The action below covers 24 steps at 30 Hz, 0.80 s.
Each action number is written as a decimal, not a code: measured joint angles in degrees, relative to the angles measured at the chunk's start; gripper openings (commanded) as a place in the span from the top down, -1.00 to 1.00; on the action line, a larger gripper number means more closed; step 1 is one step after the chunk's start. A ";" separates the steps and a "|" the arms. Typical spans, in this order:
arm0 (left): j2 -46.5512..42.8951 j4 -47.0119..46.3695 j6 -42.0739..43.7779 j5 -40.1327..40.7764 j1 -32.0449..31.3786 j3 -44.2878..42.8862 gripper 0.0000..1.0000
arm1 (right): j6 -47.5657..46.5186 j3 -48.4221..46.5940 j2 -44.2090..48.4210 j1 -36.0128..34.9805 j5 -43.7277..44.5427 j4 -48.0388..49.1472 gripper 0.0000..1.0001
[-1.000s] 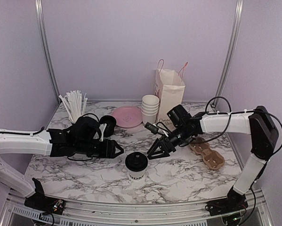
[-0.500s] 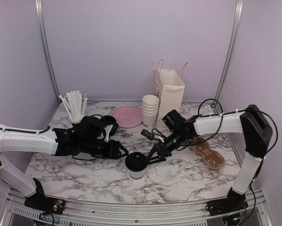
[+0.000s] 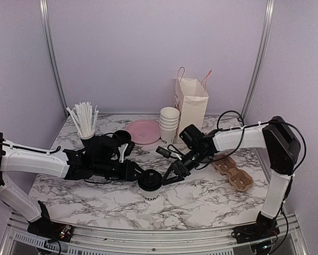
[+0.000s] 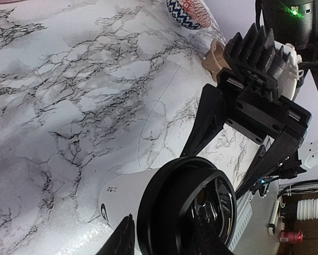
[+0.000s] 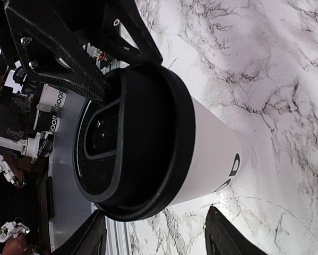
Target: Pack the takeout coffee
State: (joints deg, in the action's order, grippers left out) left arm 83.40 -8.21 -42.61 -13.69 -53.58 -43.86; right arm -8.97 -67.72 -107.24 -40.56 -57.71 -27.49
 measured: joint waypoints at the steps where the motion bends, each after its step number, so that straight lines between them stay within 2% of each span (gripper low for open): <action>1: 0.00 -0.87 -0.46 0.02 0.04 0.48 0.26 | 0.11 -0.37 -0.35 0.00 -0.04 -0.26 -0.16; 7: -0.46 -5.95 -3.23 0.85 0.76 3.45 0.29 | 0.20 -3.93 -2.01 -0.11 1.68 -3.08 0.00; 10: -0.74 -6.36 -3.76 1.68 0.98 3.78 0.25 | -0.70 -5.55 -2.27 -0.09 2.38 -4.35 -0.01; 19: -3.06 0.55 -3.39 3.08 0.33 2.54 -0.36 | -6.10 -8.76 -0.59 2.29 6.47 -7.32 -0.15; 24: -7.80 4.09 -2.47 5.18 0.02 2.08 -0.51 | -7.76 -10.01 0.79 4.50 7.04 -8.20 -0.37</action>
State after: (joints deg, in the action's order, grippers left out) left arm 75.59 -4.12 -45.08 -8.51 -53.56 -41.78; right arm -16.73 -77.73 -106.45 -36.05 -50.68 -35.68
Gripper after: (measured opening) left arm 0.727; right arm 0.616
